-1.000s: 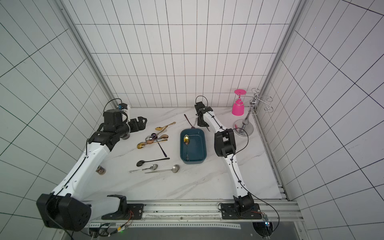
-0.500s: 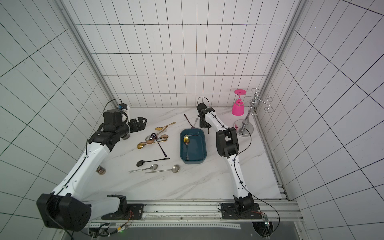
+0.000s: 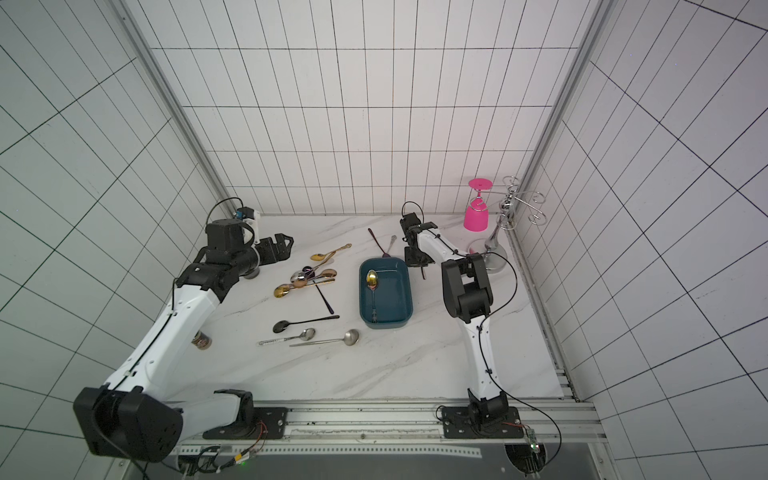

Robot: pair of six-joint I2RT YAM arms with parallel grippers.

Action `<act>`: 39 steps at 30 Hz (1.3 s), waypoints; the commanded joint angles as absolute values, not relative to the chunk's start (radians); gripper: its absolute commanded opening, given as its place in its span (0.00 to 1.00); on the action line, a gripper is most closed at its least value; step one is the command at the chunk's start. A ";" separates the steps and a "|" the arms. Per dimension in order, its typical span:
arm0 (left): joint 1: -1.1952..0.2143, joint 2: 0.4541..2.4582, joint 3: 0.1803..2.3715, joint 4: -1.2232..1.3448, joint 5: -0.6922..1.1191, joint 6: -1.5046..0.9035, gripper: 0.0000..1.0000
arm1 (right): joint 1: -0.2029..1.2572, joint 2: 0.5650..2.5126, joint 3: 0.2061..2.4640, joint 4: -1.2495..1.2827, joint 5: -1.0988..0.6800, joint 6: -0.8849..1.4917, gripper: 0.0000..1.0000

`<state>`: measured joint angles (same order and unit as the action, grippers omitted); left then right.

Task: Put the spoon into the storage box
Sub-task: Move the spoon at the center of the board.

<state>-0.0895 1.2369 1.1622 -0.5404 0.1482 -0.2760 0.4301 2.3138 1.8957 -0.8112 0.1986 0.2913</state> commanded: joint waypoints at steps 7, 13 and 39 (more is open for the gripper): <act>-0.075 1.228 1.152 -0.523 0.163 -0.284 0.97 | 0.381 2.293 1.916 -0.824 0.121 0.261 0.21; -0.073 1.230 1.151 -0.520 0.164 -0.287 0.97 | 0.369 2.394 2.046 -0.871 0.096 0.256 0.28; -0.069 1.224 1.148 -0.519 0.165 -0.287 0.97 | 0.405 2.463 2.090 -0.930 0.131 0.222 0.11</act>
